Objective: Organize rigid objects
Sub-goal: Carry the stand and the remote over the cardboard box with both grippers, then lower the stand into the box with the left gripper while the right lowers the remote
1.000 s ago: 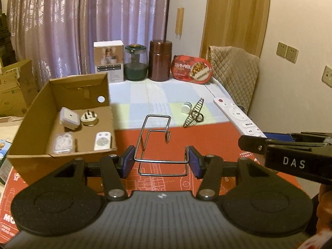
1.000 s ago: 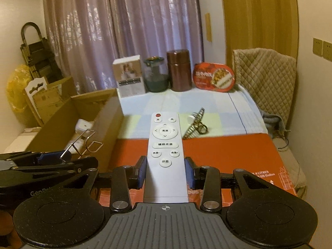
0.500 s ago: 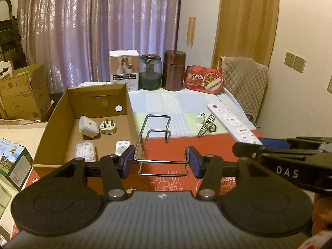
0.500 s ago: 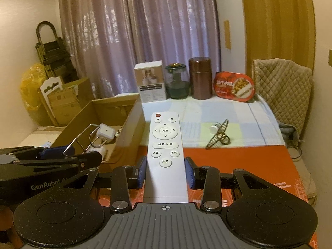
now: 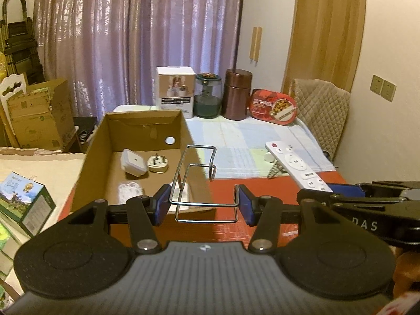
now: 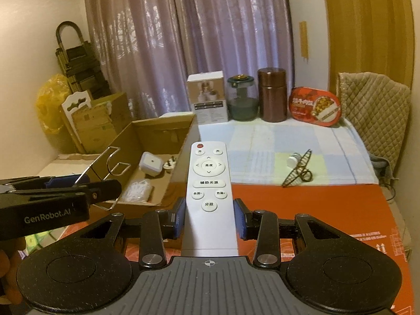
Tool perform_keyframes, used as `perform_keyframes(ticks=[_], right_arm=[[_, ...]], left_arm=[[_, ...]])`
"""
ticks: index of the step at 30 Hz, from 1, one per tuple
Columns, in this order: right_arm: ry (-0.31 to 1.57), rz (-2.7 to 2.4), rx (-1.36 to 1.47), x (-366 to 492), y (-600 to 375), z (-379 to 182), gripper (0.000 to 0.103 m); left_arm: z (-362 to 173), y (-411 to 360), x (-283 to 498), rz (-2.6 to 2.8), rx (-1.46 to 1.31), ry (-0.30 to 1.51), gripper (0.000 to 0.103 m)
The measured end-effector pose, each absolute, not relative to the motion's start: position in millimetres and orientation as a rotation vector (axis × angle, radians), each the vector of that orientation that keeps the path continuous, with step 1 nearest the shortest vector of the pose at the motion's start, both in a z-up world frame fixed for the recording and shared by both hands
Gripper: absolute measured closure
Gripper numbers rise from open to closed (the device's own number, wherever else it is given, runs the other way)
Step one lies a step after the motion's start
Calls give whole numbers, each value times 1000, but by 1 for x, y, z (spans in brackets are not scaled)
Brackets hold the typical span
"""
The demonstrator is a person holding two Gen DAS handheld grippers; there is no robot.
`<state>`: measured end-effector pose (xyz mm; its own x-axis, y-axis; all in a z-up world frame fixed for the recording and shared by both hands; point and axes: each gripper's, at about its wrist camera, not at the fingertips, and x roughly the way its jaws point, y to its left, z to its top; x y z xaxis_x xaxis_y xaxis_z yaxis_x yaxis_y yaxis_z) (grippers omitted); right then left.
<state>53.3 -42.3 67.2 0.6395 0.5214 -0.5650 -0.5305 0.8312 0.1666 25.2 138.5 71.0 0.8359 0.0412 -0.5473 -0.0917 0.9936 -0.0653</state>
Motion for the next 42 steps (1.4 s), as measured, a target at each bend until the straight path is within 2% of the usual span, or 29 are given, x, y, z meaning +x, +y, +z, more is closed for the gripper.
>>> perform_keyframes(ticks=[22, 42], right_arm=[[705, 745, -9, 96, 69, 63, 68], [825, 717, 11, 143, 104, 23, 68]], left_arm=[[82, 251, 55, 202, -77, 591, 54], [31, 278, 107, 163, -33, 735, 54]])
